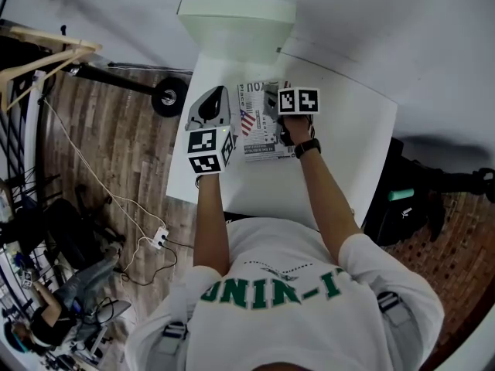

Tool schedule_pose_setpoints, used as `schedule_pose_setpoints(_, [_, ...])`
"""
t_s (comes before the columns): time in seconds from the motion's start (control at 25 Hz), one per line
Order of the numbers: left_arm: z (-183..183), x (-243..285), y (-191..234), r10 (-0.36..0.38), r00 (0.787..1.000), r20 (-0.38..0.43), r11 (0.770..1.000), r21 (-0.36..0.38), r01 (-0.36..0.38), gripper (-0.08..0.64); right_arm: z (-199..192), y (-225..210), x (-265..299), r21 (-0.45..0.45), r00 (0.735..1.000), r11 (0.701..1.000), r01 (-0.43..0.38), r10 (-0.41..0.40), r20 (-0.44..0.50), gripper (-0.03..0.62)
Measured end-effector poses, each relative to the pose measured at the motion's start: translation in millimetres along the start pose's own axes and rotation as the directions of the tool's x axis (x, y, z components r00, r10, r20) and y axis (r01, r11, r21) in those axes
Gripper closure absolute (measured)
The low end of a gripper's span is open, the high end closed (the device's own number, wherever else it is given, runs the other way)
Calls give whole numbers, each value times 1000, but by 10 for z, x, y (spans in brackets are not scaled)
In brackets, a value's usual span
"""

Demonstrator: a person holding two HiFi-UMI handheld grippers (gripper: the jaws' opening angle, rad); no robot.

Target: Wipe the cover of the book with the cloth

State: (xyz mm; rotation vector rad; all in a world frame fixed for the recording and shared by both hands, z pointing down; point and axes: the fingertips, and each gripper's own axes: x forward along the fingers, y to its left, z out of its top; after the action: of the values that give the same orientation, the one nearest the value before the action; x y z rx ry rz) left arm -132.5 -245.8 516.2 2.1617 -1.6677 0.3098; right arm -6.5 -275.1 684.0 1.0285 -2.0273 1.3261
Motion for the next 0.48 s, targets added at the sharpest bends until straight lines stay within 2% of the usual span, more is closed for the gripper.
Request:
schedule_pose_setpoints(0.08, [0,-42,65,16,1000,1,1000,-2,-16,548,-94,359,162,-42,998,997,-62,60,-34,558])
schedule_pose_setpoints(0.2, [-4,-105,135,38,999,4,999,-3,-38,548,-229,661,380,-77,993,992,-98,92,-80,558])
schedule_pose_setpoints(0.48, [0,-133,115,36,999,0,999,1,-36,548,-321,638,477,-104,992,992,-67,55,-111,558])
